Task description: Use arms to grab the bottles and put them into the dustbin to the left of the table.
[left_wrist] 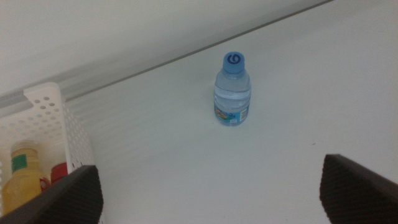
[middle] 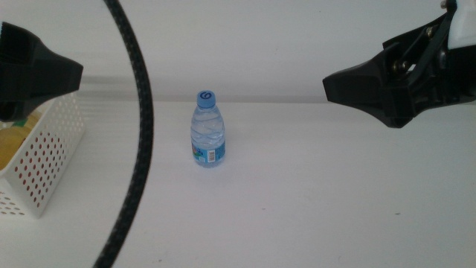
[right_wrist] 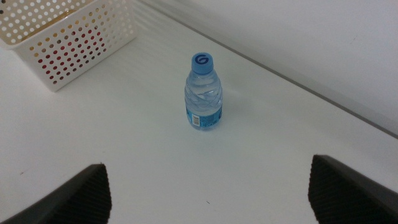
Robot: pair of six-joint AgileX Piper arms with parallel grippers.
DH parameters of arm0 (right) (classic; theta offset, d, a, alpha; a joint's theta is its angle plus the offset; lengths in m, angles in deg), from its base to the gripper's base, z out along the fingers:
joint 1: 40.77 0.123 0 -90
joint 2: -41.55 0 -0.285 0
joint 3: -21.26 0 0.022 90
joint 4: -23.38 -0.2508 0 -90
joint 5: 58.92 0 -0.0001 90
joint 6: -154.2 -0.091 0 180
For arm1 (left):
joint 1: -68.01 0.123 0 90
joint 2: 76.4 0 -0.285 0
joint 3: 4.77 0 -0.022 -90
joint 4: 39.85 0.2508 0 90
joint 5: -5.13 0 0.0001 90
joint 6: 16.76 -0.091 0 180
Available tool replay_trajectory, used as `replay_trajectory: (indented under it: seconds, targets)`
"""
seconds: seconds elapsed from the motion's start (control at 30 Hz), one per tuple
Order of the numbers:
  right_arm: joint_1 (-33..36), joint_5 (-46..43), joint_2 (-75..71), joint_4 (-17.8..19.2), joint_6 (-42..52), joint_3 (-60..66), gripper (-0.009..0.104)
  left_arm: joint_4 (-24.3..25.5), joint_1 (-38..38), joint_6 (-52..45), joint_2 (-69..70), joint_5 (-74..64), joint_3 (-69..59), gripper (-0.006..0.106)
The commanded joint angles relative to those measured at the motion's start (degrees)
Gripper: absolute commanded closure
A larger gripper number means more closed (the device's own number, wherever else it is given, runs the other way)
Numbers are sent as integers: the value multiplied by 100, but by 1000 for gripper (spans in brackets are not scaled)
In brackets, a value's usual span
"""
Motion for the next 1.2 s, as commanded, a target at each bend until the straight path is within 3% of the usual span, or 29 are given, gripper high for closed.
replay_trajectory:
  seconds: [0.0,0.2,0.47,0.77,1.17]
  targets:
    - [5,19,-34,69,-14,-74,10,75,-57,81,11,86,1,7]
    - [5,19,-34,69,-14,-74,10,-30,-57,46,-19,438,-93,7]
    - [5,8,-34,48,-14,-74,10,-387,-57,-292,303,2432,-1529,7]
    - [5,-2,-34,48,-14,-74,10,-1140,-57,-1306,354,4369,-2870,7]
    - [5,-2,-34,48,-14,-74,10,-1294,-222,-1061,333,7243,-4909,7]
